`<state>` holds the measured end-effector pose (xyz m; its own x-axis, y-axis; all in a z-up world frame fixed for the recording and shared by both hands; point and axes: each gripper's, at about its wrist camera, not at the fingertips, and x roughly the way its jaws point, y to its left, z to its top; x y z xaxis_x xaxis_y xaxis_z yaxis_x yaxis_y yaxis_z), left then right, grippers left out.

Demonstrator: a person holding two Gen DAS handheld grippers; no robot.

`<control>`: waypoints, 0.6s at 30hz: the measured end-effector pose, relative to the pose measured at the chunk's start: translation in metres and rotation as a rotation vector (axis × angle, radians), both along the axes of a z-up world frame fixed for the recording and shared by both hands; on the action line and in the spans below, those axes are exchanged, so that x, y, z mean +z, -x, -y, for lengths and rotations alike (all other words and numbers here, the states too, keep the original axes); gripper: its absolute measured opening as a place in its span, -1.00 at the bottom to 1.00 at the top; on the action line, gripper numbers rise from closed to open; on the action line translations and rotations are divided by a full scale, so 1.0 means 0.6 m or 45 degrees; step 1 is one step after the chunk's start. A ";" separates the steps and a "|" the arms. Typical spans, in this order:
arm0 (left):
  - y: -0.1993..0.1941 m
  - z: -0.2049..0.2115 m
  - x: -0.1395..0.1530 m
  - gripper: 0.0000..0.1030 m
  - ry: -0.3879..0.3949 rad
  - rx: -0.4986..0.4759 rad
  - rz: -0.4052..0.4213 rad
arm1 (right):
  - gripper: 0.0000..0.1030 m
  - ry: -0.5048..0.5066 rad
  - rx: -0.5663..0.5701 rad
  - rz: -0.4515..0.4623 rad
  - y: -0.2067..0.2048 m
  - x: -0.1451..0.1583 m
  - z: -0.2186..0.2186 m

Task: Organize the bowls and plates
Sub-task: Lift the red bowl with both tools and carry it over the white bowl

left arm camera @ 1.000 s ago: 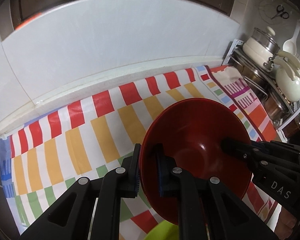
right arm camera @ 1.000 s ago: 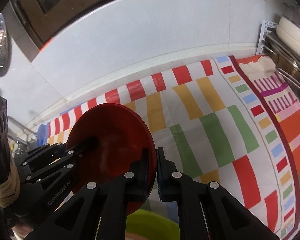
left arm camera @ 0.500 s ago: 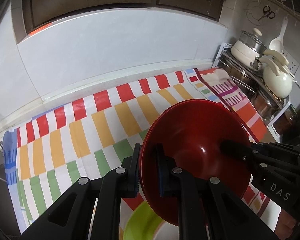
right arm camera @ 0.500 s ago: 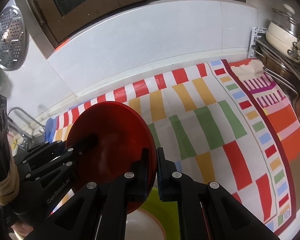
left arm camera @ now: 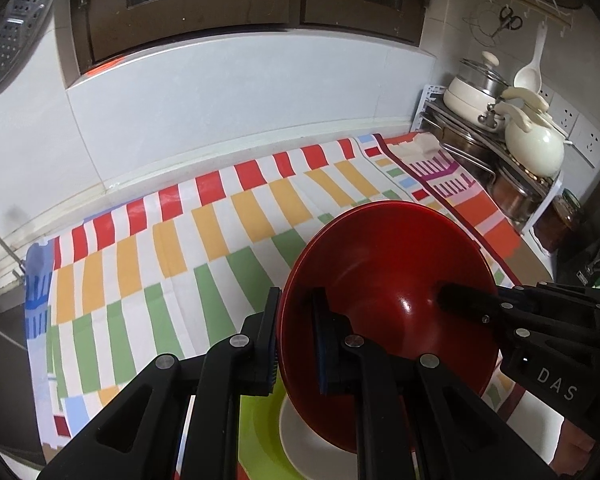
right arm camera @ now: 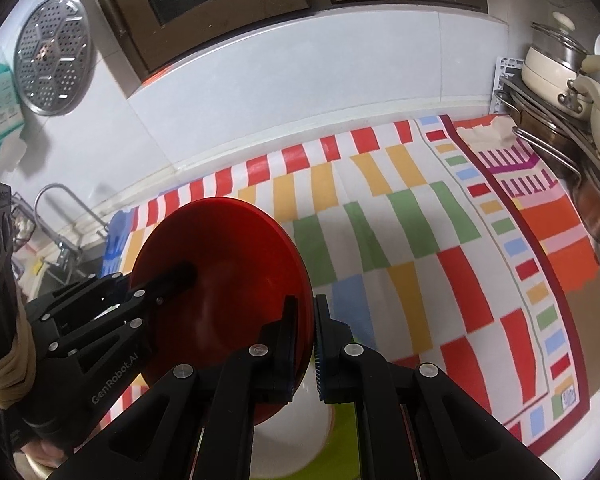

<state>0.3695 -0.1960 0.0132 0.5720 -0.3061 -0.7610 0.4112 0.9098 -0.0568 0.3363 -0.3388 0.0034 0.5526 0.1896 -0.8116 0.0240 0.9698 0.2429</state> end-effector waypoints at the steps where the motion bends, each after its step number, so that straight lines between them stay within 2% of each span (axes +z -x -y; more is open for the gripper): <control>1: 0.008 -0.001 -0.001 -0.71 0.002 0.000 -0.004 | -0.83 0.002 0.005 -0.003 0.005 -0.001 -0.001; 10: 0.064 -0.012 -0.029 -0.71 -0.016 0.013 -0.050 | -0.83 -0.005 0.038 -0.063 0.054 -0.027 -0.010; 18: 0.086 -0.013 -0.065 -0.71 -0.053 0.012 -0.122 | -0.83 -0.016 0.045 -0.117 0.077 -0.053 -0.012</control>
